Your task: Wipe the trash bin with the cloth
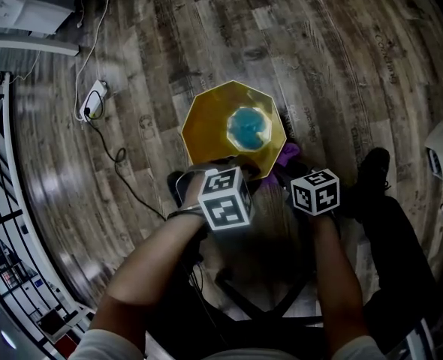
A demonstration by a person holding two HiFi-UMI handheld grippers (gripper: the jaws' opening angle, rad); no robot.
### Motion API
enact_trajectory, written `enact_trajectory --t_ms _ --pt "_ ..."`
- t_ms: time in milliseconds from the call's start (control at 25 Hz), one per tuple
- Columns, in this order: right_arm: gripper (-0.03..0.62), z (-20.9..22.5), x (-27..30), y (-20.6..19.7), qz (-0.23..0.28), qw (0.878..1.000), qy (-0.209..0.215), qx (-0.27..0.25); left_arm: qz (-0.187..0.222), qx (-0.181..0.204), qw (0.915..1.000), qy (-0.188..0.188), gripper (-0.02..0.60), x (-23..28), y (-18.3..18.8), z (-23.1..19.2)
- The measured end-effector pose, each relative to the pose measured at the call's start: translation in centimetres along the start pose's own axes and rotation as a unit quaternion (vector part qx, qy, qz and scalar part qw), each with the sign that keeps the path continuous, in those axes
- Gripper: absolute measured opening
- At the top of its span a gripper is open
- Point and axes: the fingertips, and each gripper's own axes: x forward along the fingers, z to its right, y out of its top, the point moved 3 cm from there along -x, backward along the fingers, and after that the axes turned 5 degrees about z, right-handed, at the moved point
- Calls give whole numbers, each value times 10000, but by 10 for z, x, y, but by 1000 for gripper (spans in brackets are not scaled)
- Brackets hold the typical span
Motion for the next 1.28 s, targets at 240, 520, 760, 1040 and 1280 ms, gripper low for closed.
enact_trajectory --t_ms 240,520,760,1040,1280 --pt "98 22 28 -15 -183 9995 -204 130 62 -103 9999 4 57 -1 -1 0" --pt "100 52 63 -36 -557 9967 -552 199 207 -177 9996 39 57 -4 6 -1" --pt "100 71 88 -50 -907 9920 -819 314 275 -187 9994 84 57 -5 7 -1" --pt "100 76 101 -49 -1116 9896 -869 264 356 -346 9986 160 57 -4 8 -3" --pt "92 79 73 -41 -940 9882 -1207 53 351 -583 9976 158 57 -1 7 -5"
